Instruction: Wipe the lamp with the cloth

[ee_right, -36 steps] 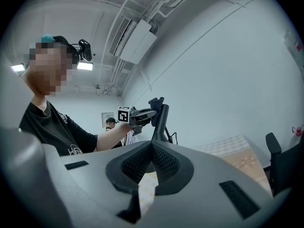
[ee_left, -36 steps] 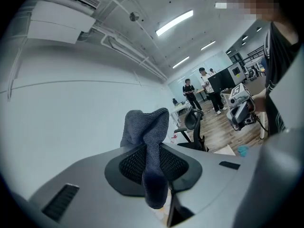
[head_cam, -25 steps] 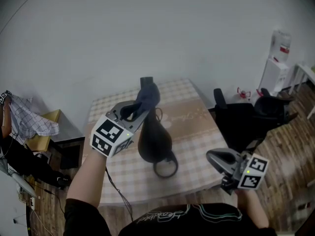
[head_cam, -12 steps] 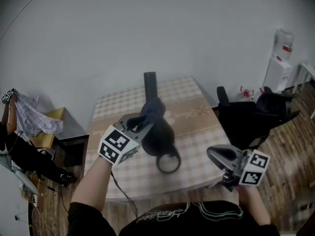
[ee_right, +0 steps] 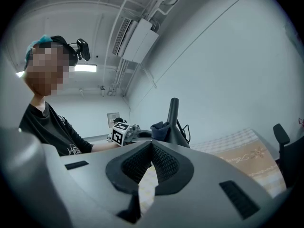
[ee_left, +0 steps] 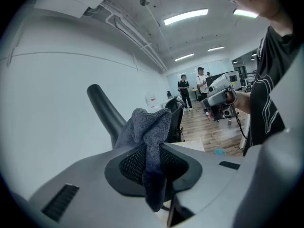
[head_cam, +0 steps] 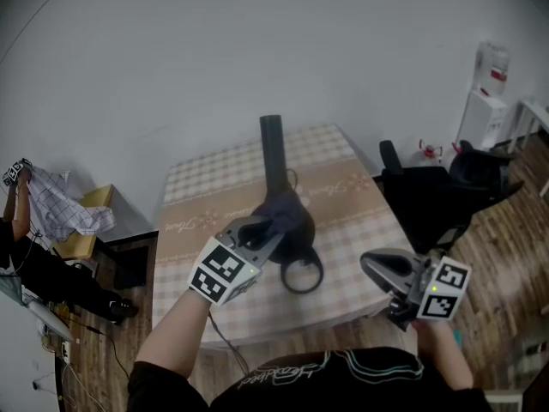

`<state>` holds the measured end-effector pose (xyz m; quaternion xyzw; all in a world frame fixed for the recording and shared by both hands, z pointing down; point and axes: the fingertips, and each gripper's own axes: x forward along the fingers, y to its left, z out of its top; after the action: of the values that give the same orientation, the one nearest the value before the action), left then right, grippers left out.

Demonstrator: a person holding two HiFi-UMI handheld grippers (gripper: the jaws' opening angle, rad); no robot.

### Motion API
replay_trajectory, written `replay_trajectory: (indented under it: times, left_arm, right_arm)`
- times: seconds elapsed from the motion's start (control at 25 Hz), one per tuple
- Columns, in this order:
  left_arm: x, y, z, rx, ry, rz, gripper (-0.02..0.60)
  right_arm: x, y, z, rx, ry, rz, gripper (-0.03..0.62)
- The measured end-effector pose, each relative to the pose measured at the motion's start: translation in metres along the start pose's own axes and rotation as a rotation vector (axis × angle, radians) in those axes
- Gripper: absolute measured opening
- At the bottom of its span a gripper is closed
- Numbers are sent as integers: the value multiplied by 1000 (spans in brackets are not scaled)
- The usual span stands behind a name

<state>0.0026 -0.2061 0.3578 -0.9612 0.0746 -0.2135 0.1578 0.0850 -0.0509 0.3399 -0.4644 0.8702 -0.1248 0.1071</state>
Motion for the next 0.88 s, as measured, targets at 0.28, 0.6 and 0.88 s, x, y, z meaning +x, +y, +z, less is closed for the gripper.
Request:
replay_trajectory:
  times: [0.28, 0.6, 0.88]
  left_arm:
    - [0, -36, -29, -50, 28, -88, 66]
    - [-3, -64, -54, -184, 4, -208, 66]
    - [-29, -85, -65, -305, -60, -278, 66]
  right_arm:
    - [17, 3, -29, 72, 22, -43, 11]
    - [37, 12, -67, 137, 78, -64, 11]
    - [49, 16, -94, 180, 144, -82, 11]
